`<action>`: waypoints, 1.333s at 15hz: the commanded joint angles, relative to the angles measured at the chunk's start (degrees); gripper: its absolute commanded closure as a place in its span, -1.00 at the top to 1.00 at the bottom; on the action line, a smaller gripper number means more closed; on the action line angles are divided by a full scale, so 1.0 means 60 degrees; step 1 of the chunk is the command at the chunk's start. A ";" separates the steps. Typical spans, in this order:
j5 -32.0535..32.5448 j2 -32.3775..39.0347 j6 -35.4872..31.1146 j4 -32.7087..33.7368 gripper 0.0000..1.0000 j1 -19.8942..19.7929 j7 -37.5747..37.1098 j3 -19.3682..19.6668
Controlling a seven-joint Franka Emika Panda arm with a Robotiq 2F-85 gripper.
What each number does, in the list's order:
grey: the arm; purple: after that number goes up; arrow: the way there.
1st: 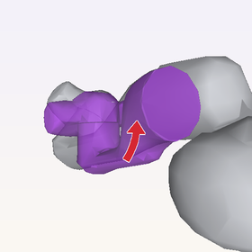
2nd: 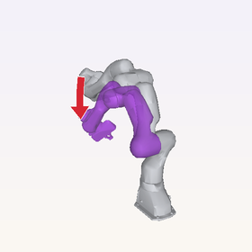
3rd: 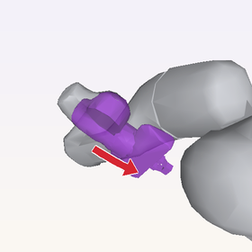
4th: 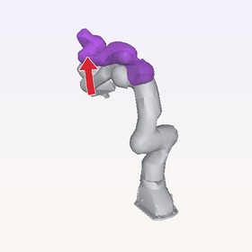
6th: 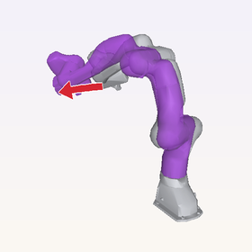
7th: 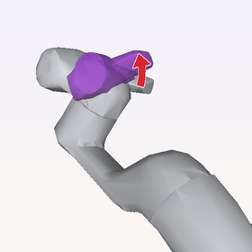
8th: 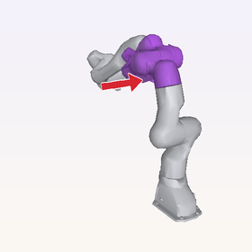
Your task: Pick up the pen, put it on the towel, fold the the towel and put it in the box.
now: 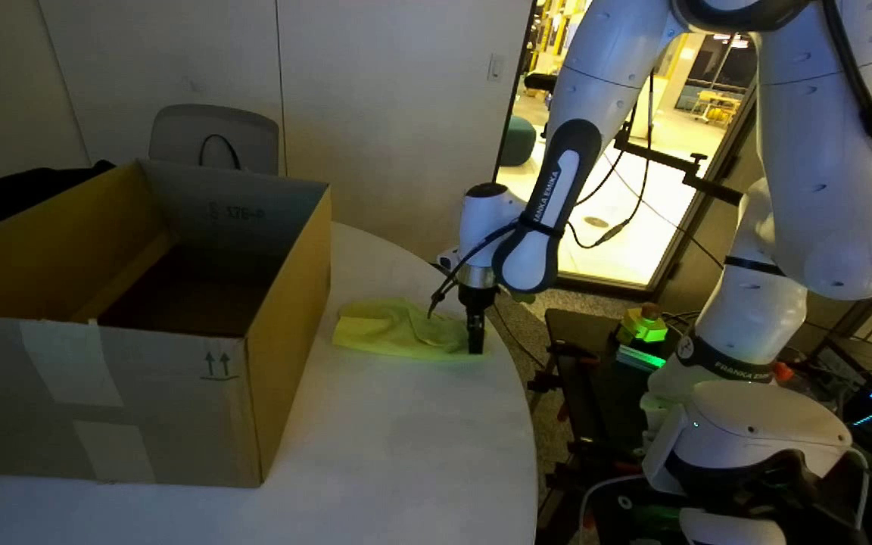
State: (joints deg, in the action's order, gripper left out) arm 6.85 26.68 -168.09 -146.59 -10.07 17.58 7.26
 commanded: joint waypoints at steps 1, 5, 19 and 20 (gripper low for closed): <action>0.0403 -0.0461 0.0591 -0.0086 -0.76 -0.0335 0.0370 0.0018; 0.0584 -0.1333 0.1304 -0.0316 -0.78 -0.0679 0.0819 0.0175; -0.3955 -0.3178 0.1416 0.0092 -0.75 -0.1883 0.3345 -0.0967; -0.4694 -0.3210 0.1454 0.0210 -0.74 -0.1908 0.3747 -0.1118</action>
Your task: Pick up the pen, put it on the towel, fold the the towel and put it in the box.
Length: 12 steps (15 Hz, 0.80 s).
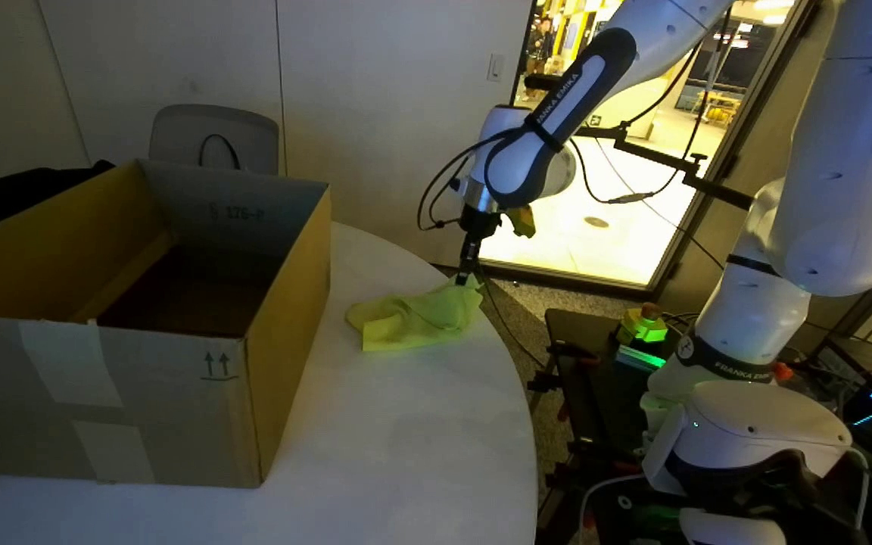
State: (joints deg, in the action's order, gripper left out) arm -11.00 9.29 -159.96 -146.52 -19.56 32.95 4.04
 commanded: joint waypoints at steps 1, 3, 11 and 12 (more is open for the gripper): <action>-0.2511 -0.0282 -0.0031 0.0315 -0.76 -0.0430 0.1501 -0.0877; -0.4156 -0.0176 -0.0146 0.0644 -0.76 -0.0432 0.2220 -0.1357; -0.7435 0.1632 -0.1307 0.2246 -0.76 0.0328 0.2551 -0.2848; -0.7222 0.2007 -0.1518 0.2399 -0.76 0.0523 0.2352 -0.2894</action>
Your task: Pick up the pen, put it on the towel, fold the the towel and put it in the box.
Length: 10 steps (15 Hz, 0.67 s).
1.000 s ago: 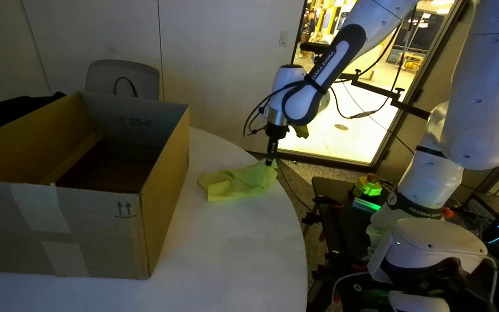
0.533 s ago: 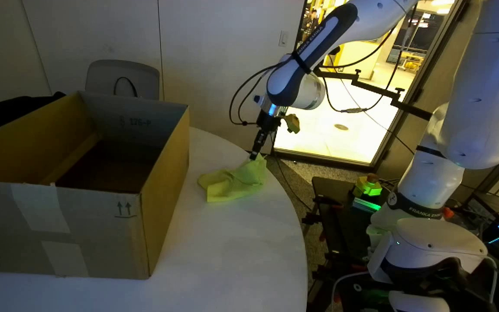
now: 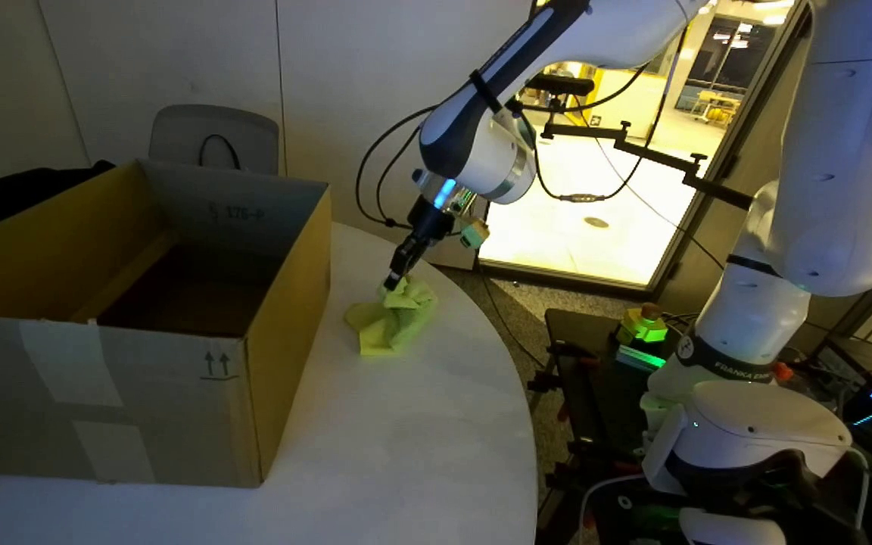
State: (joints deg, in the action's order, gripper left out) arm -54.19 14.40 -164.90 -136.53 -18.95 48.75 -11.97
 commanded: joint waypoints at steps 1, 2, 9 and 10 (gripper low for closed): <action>0.0181 0.1524 -0.0867 0.0902 -0.76 0.0644 -0.0505 -0.0221; 0.0307 0.1807 -0.0961 0.1047 -0.76 0.0843 -0.0675 -0.0164; 0.0983 0.2974 -0.0910 0.1932 -0.76 0.1900 -0.1545 0.0303; 0.1009 0.2999 -0.0887 0.1994 -0.76 0.1970 -0.1542 0.0285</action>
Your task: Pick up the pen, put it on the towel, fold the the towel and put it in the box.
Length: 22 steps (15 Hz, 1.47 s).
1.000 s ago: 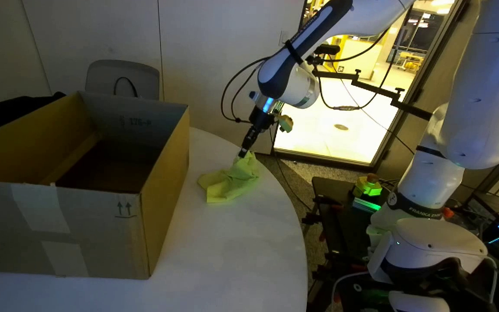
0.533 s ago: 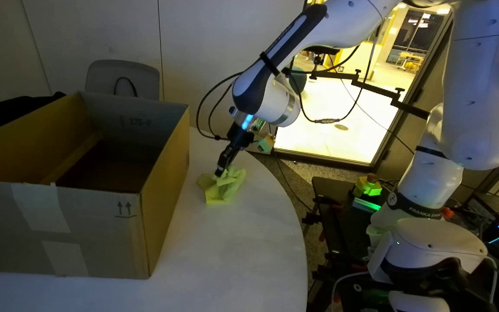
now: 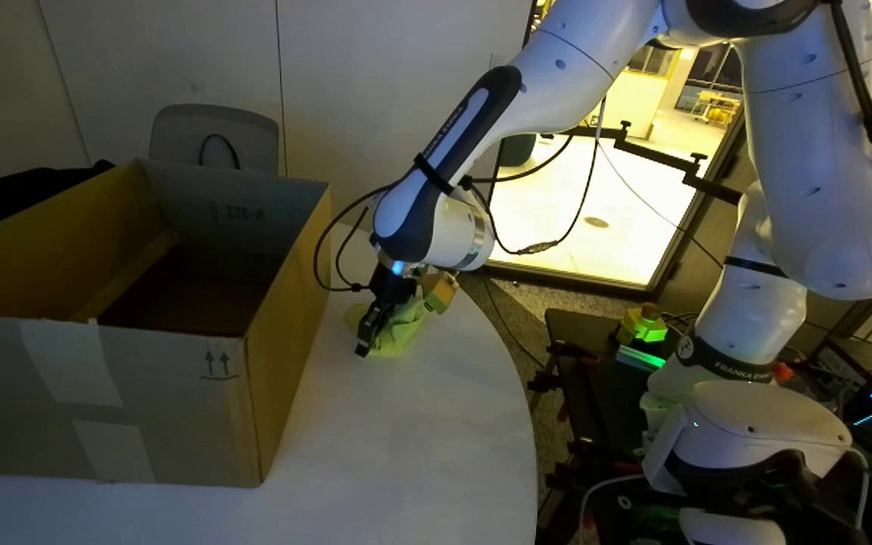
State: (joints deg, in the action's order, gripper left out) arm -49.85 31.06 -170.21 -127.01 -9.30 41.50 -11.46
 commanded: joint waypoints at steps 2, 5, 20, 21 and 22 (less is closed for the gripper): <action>0.0300 0.0222 -0.0075 0.0477 -0.76 0.0517 -0.0329 0.0171; 0.0672 0.0081 -0.0012 0.0355 -0.78 0.0919 -0.0485 0.0489; 0.7736 -0.2945 0.1892 -0.2096 1.00 0.0545 -0.3390 0.2320; 0.7607 -0.3152 0.2278 -0.2000 1.00 0.0292 -0.3200 0.2202; 0.7520 -0.3257 0.2601 -0.1913 1.00 0.0167 -0.3075 0.2163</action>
State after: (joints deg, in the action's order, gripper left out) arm -4.81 16.29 -159.51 -137.79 -4.98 21.30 3.50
